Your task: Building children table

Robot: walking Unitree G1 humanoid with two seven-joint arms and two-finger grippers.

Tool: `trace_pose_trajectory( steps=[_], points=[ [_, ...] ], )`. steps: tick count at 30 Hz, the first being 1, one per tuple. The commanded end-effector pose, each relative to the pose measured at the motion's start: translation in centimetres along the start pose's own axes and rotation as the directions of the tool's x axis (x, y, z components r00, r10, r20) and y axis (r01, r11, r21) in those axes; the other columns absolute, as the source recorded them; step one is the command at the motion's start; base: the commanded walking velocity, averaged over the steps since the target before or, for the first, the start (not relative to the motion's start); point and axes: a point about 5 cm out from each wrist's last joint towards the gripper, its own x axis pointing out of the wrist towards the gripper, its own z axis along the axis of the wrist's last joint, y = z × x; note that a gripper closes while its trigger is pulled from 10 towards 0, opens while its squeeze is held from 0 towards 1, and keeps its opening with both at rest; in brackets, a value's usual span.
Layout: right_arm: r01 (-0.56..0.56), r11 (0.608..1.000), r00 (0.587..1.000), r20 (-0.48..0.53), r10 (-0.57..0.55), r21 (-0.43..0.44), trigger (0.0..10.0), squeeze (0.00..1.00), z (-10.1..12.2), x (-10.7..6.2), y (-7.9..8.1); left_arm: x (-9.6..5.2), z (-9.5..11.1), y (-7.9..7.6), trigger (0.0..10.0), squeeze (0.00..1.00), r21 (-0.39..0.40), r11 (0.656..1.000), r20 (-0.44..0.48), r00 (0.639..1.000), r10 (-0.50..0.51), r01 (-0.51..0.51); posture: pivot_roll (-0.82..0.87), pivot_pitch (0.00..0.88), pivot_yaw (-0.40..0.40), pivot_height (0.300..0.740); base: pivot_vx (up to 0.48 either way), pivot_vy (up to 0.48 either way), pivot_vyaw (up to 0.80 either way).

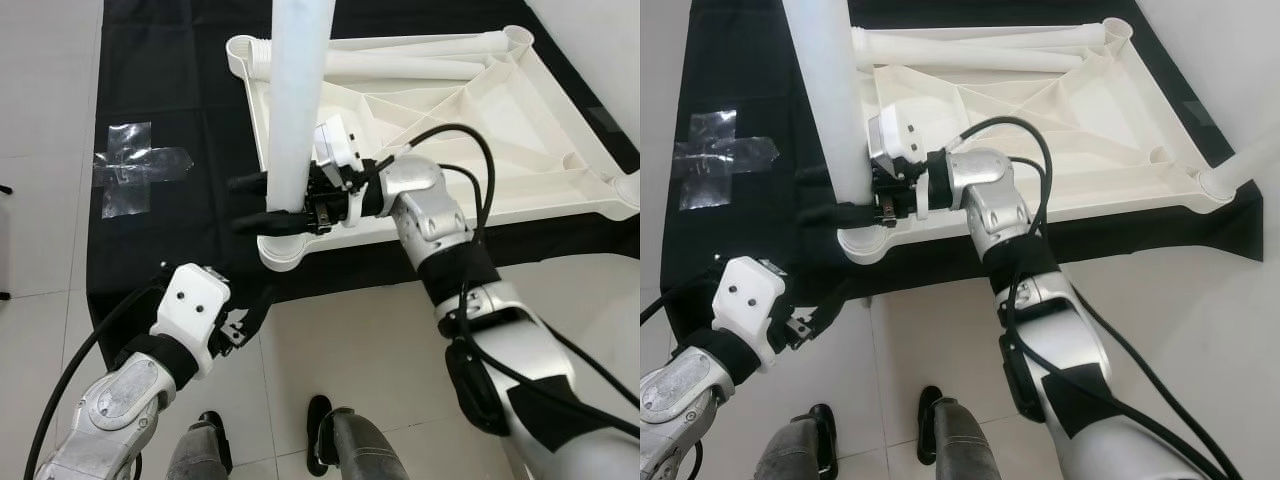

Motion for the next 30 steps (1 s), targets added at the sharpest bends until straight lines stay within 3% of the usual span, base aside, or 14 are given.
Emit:
trace_pose_trajectory(
  steps=[1, 4, 5, 6, 9, 15, 16, 21, 22, 25, 26, 28, 29, 30],
  points=[
    [0.131, 0.985, 0.982, -0.152, -0.114, 0.113, 0.0, 0.00, -4.3, -0.9, 2.8, -0.2, -0.3, -0.2, 10.0, 0.00, -0.008, 1.000, -0.016, 1.000, -0.014, 0.014, 0.14, 0.346, -0.144, 0.740, 0.000, 0.000, 0.00],
    [0.273, 0.953, 0.946, -0.218, -0.241, 0.133, 0.0, 0.00, -5.7, -1.1, 4.5, -0.2, -0.3, -0.1, 10.0, 0.00, -0.008, 1.000, -0.017, 1.000, -0.016, 0.015, 0.14, 0.345, -0.141, 0.740, 0.000, 0.000, 0.00],
    [0.585, 0.802, 0.783, -0.340, -0.520, 0.119, 0.0, 0.00, -7.6, -1.6, 6.7, -0.3, -0.3, 0.1, 10.0, 0.00, -0.008, 1.000, -0.018, 1.000, -0.018, 0.018, 0.13, 0.344, -0.131, 0.740, 0.000, 0.000, 0.00],
    [0.695, 0.714, 0.675, -0.420, -0.607, 0.084, 0.0, 0.00, -8.7, -1.7, 9.3, -0.2, -0.3, 0.2, 10.0, 0.00, -0.006, 1.000, -0.020, 1.000, -0.020, 0.020, 0.13, 0.346, -0.126, 0.740, 0.000, 0.000, 0.00],
    [0.772, 0.635, 0.573, -0.425, -0.701, -0.007, 0.0, 0.00, -8.5, -1.6, 9.6, -0.2, -0.5, 0.3, 10.0, 0.00, -0.006, 1.000, -0.022, 0.999, -0.025, 0.024, 0.11, 0.318, -0.108, 0.740, 0.000, 0.000, 0.00],
    [0.742, 0.668, 0.640, -0.365, -0.676, 0.065, 0.0, 0.00, -8.2, -0.1, 7.2, 0.3, -0.4, 0.1, 10.0, 0.00, -0.005, 0.999, -0.007, 0.999, -0.035, 0.035, 0.13, 0.315, -0.128, 0.740, 0.000, 0.000, 0.00],
    [0.731, 0.680, 0.651, -0.360, -0.668, 0.062, 8.7, 0.00, -8.0, 0.5, 7.1, 0.3, -0.3, 0.2, 10.0, 0.00, -0.002, 0.999, -0.005, 0.999, -0.033, 0.033, 0.13, 0.310, -0.127, 0.740, 0.000, 0.000, 0.00],
    [0.718, 0.689, 0.680, -0.316, -0.662, 0.101, 10.0, 0.00, -7.1, 1.2, 6.7, 0.2, -0.3, 0.5, 10.0, 0.00, 0.008, 1.000, -0.007, 1.000, -0.021, 0.021, 0.13, 0.309, -0.125, 0.740, 0.000, 0.000, 0.00],
    [0.697, 0.704, 0.709, -0.281, -0.647, 0.136, 10.0, 1.00, -6.3, 1.5, 6.4, 0.2, -0.3, 0.7, 10.0, 0.00, 0.009, 1.000, -0.007, 1.000, -0.017, 0.017, 0.13, 0.308, -0.123, 0.740, 0.000, 0.000, 0.00],
    [0.640, 0.745, 0.768, -0.193, -0.611, 0.186, 10.0, 1.00, -5.0, 1.3, 5.1, 0.3, -0.3, 0.5, 10.0, 0.00, 0.005, 1.000, -0.008, 1.000, -0.024, 0.024, 0.13, 0.311, -0.126, 0.740, 0.000, 0.000, 0.00],
    [0.581, 0.788, 0.814, -0.139, -0.564, 0.205, 10.0, 0.48, -4.3, 1.0, 4.5, 0.3, -0.3, 0.3, 10.0, 0.00, 0.003, 1.000, -0.007, 1.000, -0.028, 0.028, 0.13, 0.312, -0.128, 0.740, 0.000, 0.000, 0.00],
    [0.541, 0.814, 0.841, -0.106, -0.531, 0.211, 10.0, 0.48, -3.9, 0.8, 4.2, 0.3, -0.3, 0.3, 10.0, 0.00, 0.002, 1.000, -0.007, 1.000, -0.030, 0.030, 0.13, 0.312, -0.128, 0.740, 0.000, 0.000, 0.00],
    [0.468, 0.859, 0.884, -0.087, -0.460, 0.206, 10.0, 0.00, -3.6, 0.4, 3.9, 0.3, -0.3, 0.2, 10.0, 0.00, 0.001, 1.000, -0.006, 1.000, -0.029, 0.029, 0.13, 0.316, -0.133, 0.740, 0.000, 0.000, 0.00],
    [0.382, 0.904, 0.924, -0.078, -0.374, 0.194, 10.0, 0.00, -3.5, -0.1, 3.7, 0.3, -0.3, 0.2, 10.0, 0.00, 0.000, 1.000, -0.005, 1.000, -0.028, 0.028, 0.14, 0.319, -0.136, 0.740, 0.000, 0.000, 0.00]
  ],
)
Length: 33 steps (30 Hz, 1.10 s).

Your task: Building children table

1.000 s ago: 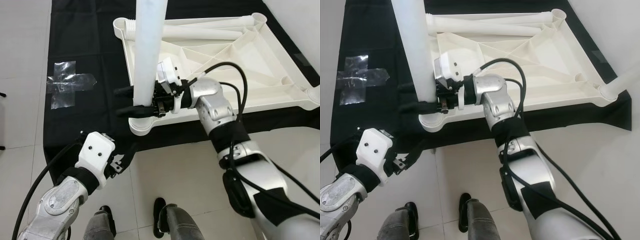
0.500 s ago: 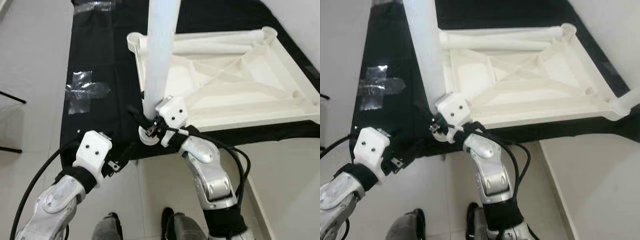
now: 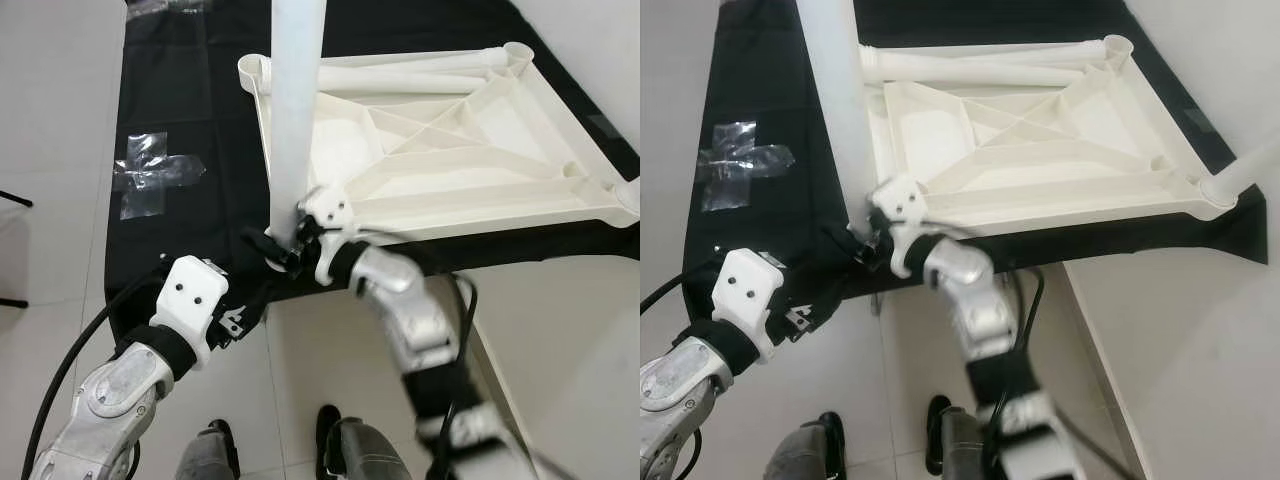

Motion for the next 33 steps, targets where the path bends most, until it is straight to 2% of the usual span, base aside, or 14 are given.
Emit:
trace_pose_trajectory(
  steps=[1, 2, 4, 8, 10, 14, 15, 17, 18, 21, 24, 28, 32, 33],
  points=[
    [-0.169, 0.986, 0.985, -0.023, 0.169, -0.008, 10.0, 0.00, -0.7, -0.8, -0.2, -0.1, -0.3, -0.5, 10.0, 0.00, -0.012, 1.000, -0.015, 1.000, -0.017, 0.017, 0.14, 0.319, -0.136, 0.740, 0.000, 0.000, 0.00],
    [-0.169, 0.986, 0.985, -0.023, 0.169, -0.008, 10.0, 0.00, -0.7, -0.8, -0.2, -0.1, -0.3, -0.5, 10.0, 0.00, -0.012, 1.000, -0.015, 1.000, -0.017, 0.017, 0.14, 0.319, -0.136, 0.740, 0.000, 0.000, 0.00],
    [-0.304, 0.952, 0.952, -0.051, 0.303, -0.021, 10.0, 0.00, -0.4, -1.2, -1.1, -0.2, -0.3, -0.7, 10.0, 0.00, -0.014, 1.000, -0.015, 1.000, -0.017, 0.016, 0.15, 0.328, -0.142, 0.740, 0.000, 0.000, 0.00],
    [-0.337, 0.941, 0.940, -0.058, 0.335, -0.027, 10.0, 0.00, -0.2, -1.2, -1.5, -0.2, -0.3, -0.7, 10.0, 0.00, -0.014, 1.000, -0.015, 1.000, -0.017, 0.016, 0.15, 0.329, -0.143, 0.740, 0.000, 0.000, 0.00],
    [-0.385, 0.923, 0.921, -0.070, 0.382, -0.027, 10.0, 0.00, 0.7, -0.8, -2.5, -0.4, -0.3, -0.8, 10.0, 0.00, -0.012, 1.000, -0.020, 1.000, -0.017, 0.017, 0.15, 0.339, -0.149, 0.740, 0.000, 0.000, 0.00],
    [-0.409, 0.912, 0.911, -0.079, 0.405, -0.032, 10.0, 0.00, 1.9, 0.0, -3.7, -0.7, 0.0, -0.8, 10.0, 0.00, -0.009, 1.000, -0.018, 1.000, -0.010, 0.010, 0.17, 0.348, -0.156, 0.740, 0.000, 0.000, 0.00],
    [-0.429, 0.903, 0.901, -0.074, 0.427, -0.023, 9.1, 0.00, 2.2, 0.1, -3.9, -0.7, 0.0, -0.9, 10.0, 0.00, -0.008, 1.000, -0.018, 1.000, -0.009, 0.009, 0.17, 0.350, -0.157, 0.740, 0.000, 0.000, 0.00],
    [-0.445, 0.895, 0.894, -0.070, 0.443, -0.017, 9.1, 0.00, 2.4, 0.1, -4.0, -0.7, 0.0, -0.9, 10.0, 0.00, -0.007, 1.000, -0.018, 1.000, -0.009, 0.009, 0.17, 0.351, -0.157, 0.740, 0.000, 0.000, 0.00],
    [-0.469, 0.883, 0.882, -0.066, 0.467, -0.011, 0.0, 0.00, 2.5, 0.1, -4.1, -0.8, 0.1, -0.9, 10.0, 0.00, -0.007, 1.000, -0.019, 1.000, -0.009, 0.009, 0.17, 0.353, -0.159, 0.740, 0.000, 0.000, 0.00],
    [-0.515, 0.857, 0.855, -0.075, 0.514, 0.004, 0.0, 0.00, 2.4, -0.4, -4.3, -0.8, 0.0, -1.0, 10.0, 0.00, -0.010, 1.000, -0.019, 1.000, -0.008, 0.008, 0.15, 0.350, -0.161, 0.740, 0.000, 0.000, 0.00],
    [-0.530, 0.848, 0.845, -0.081, 0.529, 0.012, 0.0, 0.00, 2.2, -0.7, -4.3, -0.7, 0.0, -1.0, 10.0, 0.00, -0.011, 1.000, -0.019, 1.000, -0.008, 0.008, 0.14, 0.345, -0.162, 0.740, 0.000, 0.000, 0.00],
    [-0.522, 0.853, 0.849, -0.082, 0.521, 0.020, 0.0, 0.00, 1.6, -1.2, -4.5, -0.7, 0.0, -1.0, 10.0, 0.00, -0.014, 1.000, -0.019, 1.000, -0.011, 0.011, 0.14, 0.341, -0.157, 0.740, 0.000, 0.000, 0.00],
    [-0.435, 0.901, 0.897, -0.090, 0.433, -0.002, 0.0, 0.00, 0.5, -3.0, -5.2, -0.7, -0.1, -1.0, 10.0, 0.00, -0.018, 1.000, -0.018, 1.000, -0.013, 0.013, 0.13, 0.338, -0.142, 0.740, 0.000, 0.000, 0.00],
    [-0.374, 0.927, 0.924, -0.093, 0.371, -0.021, 0.0, 0.00, 0.1, -3.6, -5.5, -0.7, -0.1, -1.0, 10.0, 0.00, -0.018, 1.000, -0.020, 1.000, -0.013, 0.013, 0.12, 0.335, -0.141, 0.740, 0.000, 0.000, 0.00]
  ],
)
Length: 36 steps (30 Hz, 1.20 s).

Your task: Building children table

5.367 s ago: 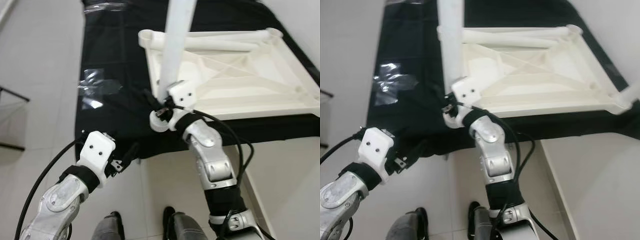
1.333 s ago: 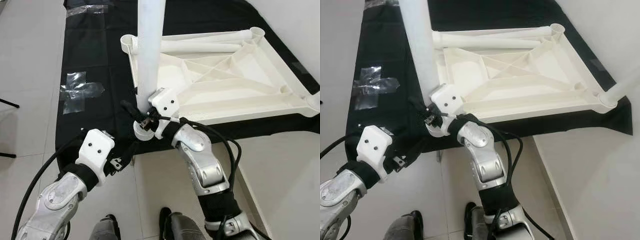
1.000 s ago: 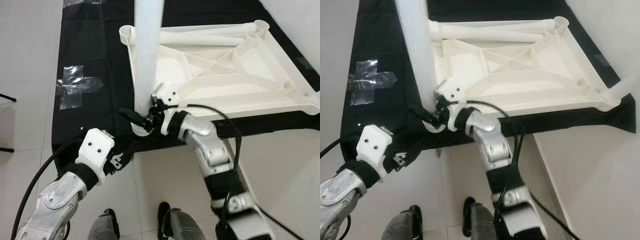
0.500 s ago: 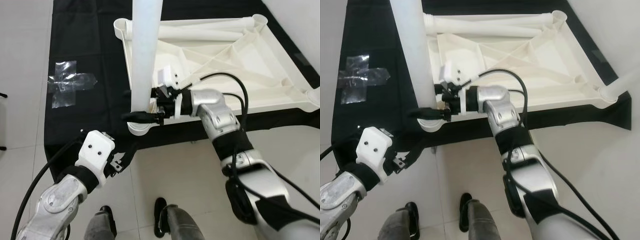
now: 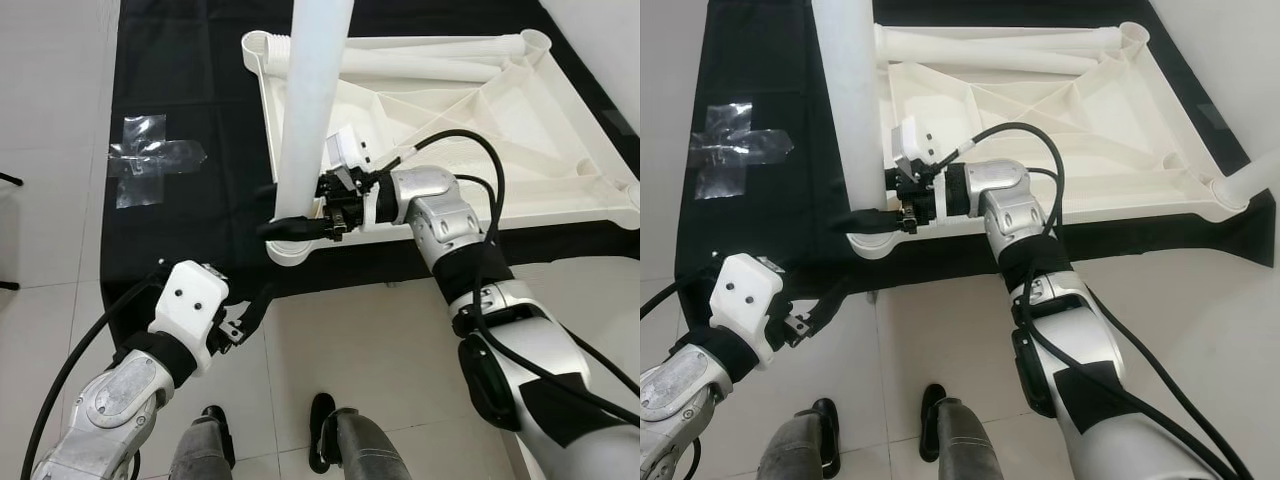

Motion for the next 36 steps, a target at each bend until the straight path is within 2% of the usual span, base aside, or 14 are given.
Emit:
trace_pose_trajectory(
  steps=[1, 5, 6, 8, 9, 11, 13, 17, 18, 22, 23, 29, 30, 36],
  points=[
    [0.134, 0.990, 0.991, -0.038, -0.132, 0.053, 0.0, 0.00, -2.4, -2.3, 0.5, -0.3, -0.3, -0.4, 10.0, 0.00, -0.012, 1.000, -0.017, 1.000, -0.016, 0.015, 0.12, 0.335, -0.141, 0.740, 0.000, 0.000, 0.00],
    [0.380, 0.923, 0.925, -0.050, -0.377, 0.067, 0.0, 0.00, -4.0, -3.0, 1.4, -0.3, -0.4, -0.4, 10.0, 0.00, -0.016, 1.000, -0.021, 1.000, -0.021, 0.021, 0.10, 0.329, -0.139, 0.740, 0.000, 0.000, 0.00],
    [0.576, 0.815, 0.816, -0.094, -0.570, 0.062, 0.0, 0.00, -5.1, -2.6, 2.2, -0.3, -0.5, -0.3, 10.0, 0.00, -0.016, 1.000, -0.024, 0.999, -0.025, 0.025, 0.09, 0.326, -0.129, 0.740, 0.000, 0.000, 0.00],
    [0.576, 0.815, 0.816, -0.094, -0.570, 0.062, 0.0, 0.00, -5.1, -2.6, 2.2, -0.3, -0.5, -0.3, 10.0, 0.00, -0.016, 1.000, -0.024, 0.999, -0.025, 0.025, 0.09, 0.326, -0.129, 0.740, 0.000, 0.000, 0.00],
    [0.787, 0.617, 0.611, -0.165, -0.774, 0.017, 0.0, 0.00, -6.4, -2.7, 3.2, -0.3, -0.6, -0.3, 10.0, 0.00, -0.017, 0.999, -0.026, 0.999, -0.029, 0.029, 0.09, 0.324, -0.126, 0.740, 0.000, 0.000, 0.00],
    [0.862, 0.507, 0.487, -0.229, -0.843, -0.031, 0.0, 0.00, -8.1, -1.4, 7.0, -0.2, -0.6, -0.2, 10.0, 0.00, -0.018, 0.999, -0.026, 0.999, -0.035, 0.034, 0.09, 0.327, -0.110, 0.740, 0.000, 0.000, 0.00],
    [0.767, 0.638, 0.610, -0.230, -0.759, -0.073, 0.0, 0.00, -8.4, 1.3, 8.0, 0.0, -0.7, -0.2, 10.0, 0.00, -0.018, 0.999, -0.023, 0.999, -0.043, 0.043, 0.09, 0.312, -0.101, 0.740, 0.000, 0.000, 0.00],
    [0.761, 0.644, 0.622, -0.197, -0.758, -0.072, 0.0, 0.00, -7.9, 1.9, 7.0, 0.2, -0.6, -0.3, 10.0, 0.00, -0.015, 0.999, -0.019, 0.999, -0.050, 0.050, 0.09, 0.308, -0.110, 0.740, 0.000, 0.000, 0.00],
    [0.729, 0.683, 0.666, -0.179, -0.724, -0.052, 10.0, 0.00, -7.7, 2.6, 6.0, 0.3, -0.4, -0.1, 10.0, 0.00, -0.008, 0.999, -0.012, 0.999, -0.047, 0.047, 0.10, 0.306, -0.121, 0.740, 0.000, 0.000, 0.00],
    [0.669, 0.743, 0.736, -0.123, -0.666, -0.022, 10.0, 0.00, -6.9, 3.3, 5.4, 0.3, -0.4, 0.2, 10.0, 0.00, 0.001, 0.999, -0.012, 0.999, -0.037, 0.037, 0.10, 0.306, -0.116, 0.740, 0.000, 0.000, 0.00],
    [0.662, 0.750, 0.745, -0.109, -0.658, -0.002, 10.0, 1.00, -6.5, 3.2, 5.1, 0.3, -0.3, 0.2, 10.0, 0.00, 0.000, 0.999, -0.011, 0.999, -0.037, 0.037, 0.10, 0.308, -0.113, 0.740, 0.000, 0.000, 0.00],
    [0.629, 0.777, 0.777, -0.017, -0.629, 0.031, 10.0, 1.00, -4.9, 3.2, 4.0, 0.5, -0.5, -0.3, 10.0, 0.00, -0.012, 0.998, -0.011, 0.998, -0.055, 0.055, 0.10, 0.311, -0.115, 0.740, 0.000, 0.000, 0.00],
    [0.579, 0.815, 0.815, -0.003, -0.580, 0.028, 10.0, 0.00, -4.7, 3.2, 3.7, 0.5, -0.4, -0.4, 10.0, 0.00, -0.012, 0.998, -0.011, 0.998, -0.057, 0.057, 0.11, 0.315, -0.117, 0.740, 0.000, 0.000, 0.00],
    [0.239, 0.970, 0.969, 0.052, -0.241, 0.042, 10.0, 0.00, -3.5, 2.6, 3.1, 0.3, -0.3, -0.1, 10.0, 0.00, -0.008, 0.999, -0.011, 0.999, -0.040, 0.040, 0.13, 0.320, -0.128, 0.740, 0.000, 0.000, 0.00]
  ],
)
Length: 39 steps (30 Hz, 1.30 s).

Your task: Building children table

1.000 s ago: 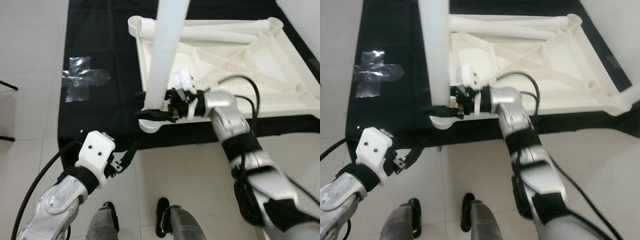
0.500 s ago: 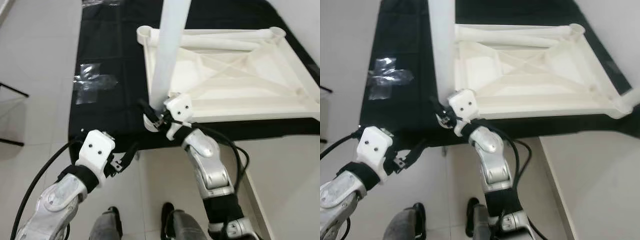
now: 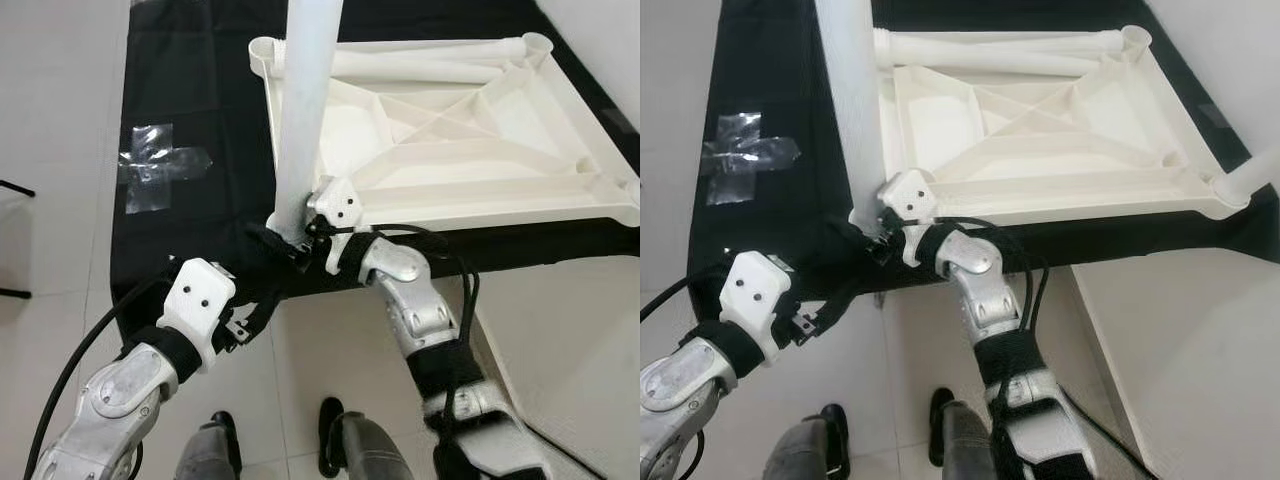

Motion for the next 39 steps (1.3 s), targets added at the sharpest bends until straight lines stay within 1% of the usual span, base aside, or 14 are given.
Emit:
trace_pose_trajectory(
  steps=[1, 5, 8, 13, 14, 23, 30, 31, 33, 34, 35, 36, 37, 39],
  points=[
    [-0.134, 0.991, 0.991, 0.020, 0.134, 0.007, 10.0, 0.00, 0.0, 0.1, 0.5, -0.3, -0.3, -0.3, 10.0, 0.00, -0.010, 1.000, -0.019, 1.000, -0.006, 0.006, 0.13, 0.320, -0.128, 0.740, 0.000, 0.000, 0.00],
    [-0.268, 0.963, 0.963, -0.026, 0.268, 0.004, 10.0, 0.00, 0.9, 0.1, -0.5, -0.4, -0.4, -0.6, 10.0, 0.00, -0.013, 1.000, -0.023, 1.000, -0.011, 0.011, 0.14, 0.329, -0.139, 0.740, 0.000, 0.000, 0.00],
    [-0.298, 0.955, 0.954, -0.034, 0.297, -0.003, 10.0, 0.00, 2.2, 0.5, -1.7, -0.6, -0.4, -0.8, 10.0, 0.00, -0.015, 1.000, -0.027, 1.000, -0.012, 0.012, 0.15, 0.339, -0.146, 0.740, 0.000, 0.000, 0.00],
    [-0.320, 0.947, 0.947, -0.027, 0.320, -0.001, 9.8, 0.00, 2.7, 0.8, -2.2, -0.7, -0.4, -0.8, 10.0, 0.00, -0.016, 1.000, -0.030, 1.000, -0.008, 0.007, 0.16, 0.345, -0.149, 0.740, 0.000, 0.000, 0.00],
    [-0.364, 0.931, 0.931, -0.014, 0.365, 0.018, 0.0, 0.00, 3.1, 0.9, -2.5, -0.8, -0.4, -0.8, 10.0, 0.00, -0.017, 1.000, -0.033, 0.999, -0.005, 0.005, 0.16, 0.349, -0.150, 0.740, 0.000, 0.000, 0.00],
    [-0.444, 0.896, 0.896, -0.026, 0.444, 0.031, 0.0, 0.00, 3.9, 0.8, -3.0, -1.0, -0.4, -1.0, 10.0, 0.00, -0.018, 1.000, -0.037, 0.999, -0.002, 0.001, 0.17, 0.355, -0.154, 0.740, 0.000, 0.000, 0.00],
    [-0.396, 0.918, 0.917, -0.034, 0.396, 0.012, 0.0, 0.00, 3.3, 0.1, -3.4, -0.9, -0.4, -1.0, 10.0, 0.00, -0.017, 1.000, -0.037, 0.999, -0.004, 0.003, 0.16, 0.353, -0.163, 0.740, 0.000, 0.000, 0.00],
    [-0.331, 0.944, 0.942, -0.052, 0.331, -0.003, 0.0, 0.00, 2.4, -0.2, -3.3, -0.9, -0.3, -0.9, 10.0, 0.00, -0.016, 1.000, -0.036, 0.999, 0.000, 0.000, 0.15, 0.353, -0.164, 0.740, 0.000, 0.000, 0.00],
    [-0.331, 0.944, 0.942, -0.052, 0.331, -0.003, 0.0, 0.00, 2.4, -0.2, -3.3, -0.9, -0.3, -0.9, 10.0, 0.00, -0.016, 1.000, -0.036, 0.999, 0.000, 0.000, 0.15, 0.353, -0.164, 0.740, 0.000, 0.000, 0.00],
    [-0.162, 0.986, 0.981, -0.112, 0.159, -0.024, 0.0, 0.00, 0.7, -0.3, -3.2, -1.0, -0.3, -0.8, 10.0, 0.00, -0.014, 1.000, -0.035, 0.999, 0.003, -0.003, 0.14, 0.357, -0.159, 0.740, 0.000, 0.000, 0.00],
    [0.289, 0.957, 0.940, -0.180, -0.290, -0.035, 0.0, 0.00, -2.5, -0.5, -2.4, -1.1, -0.4, -0.6, 10.0, 0.00, -0.013, 1.000, -0.038, 0.999, 0.003, -0.003, 0.12, 0.358, -0.142, 0.740, 0.000, 0.000, 0.00],
    [0.599, 0.796, 0.765, -0.228, -0.602, -0.088, 0.0, 0.00, -4.3, -1.8, -1.7, -1.1, -0.4, -0.4, 10.0, 0.00, -0.013, 1.000, -0.040, 0.999, 0.003, -0.003, 0.12, 0.358, -0.142, 0.740, 0.000, 0.000, 0.00],
    [0.626, 0.774, 0.730, -0.273, -0.626, -0.100, 0.0, 0.00, -6.0, -2.6, 1.7, -1.0, -0.6, -0.4, 10.0, 0.00, -0.013, 1.000, -0.045, 0.999, -0.004, 0.003, 0.13, 0.368, -0.120, 0.740, 0.000, 0.000, 0.00],
    [0.626, 0.774, 0.730, -0.273, -0.626, -0.100, 0.0, 0.00, -6.0, -2.6, 1.7, -1.0, -0.6, -0.4, 10.0, 0.00, -0.013, 1.000, -0.045, 0.999, -0.004, 0.003, 0.13, 0.368, -0.120, 0.740, 0.000, 0.000, 0.00]
  ],
)
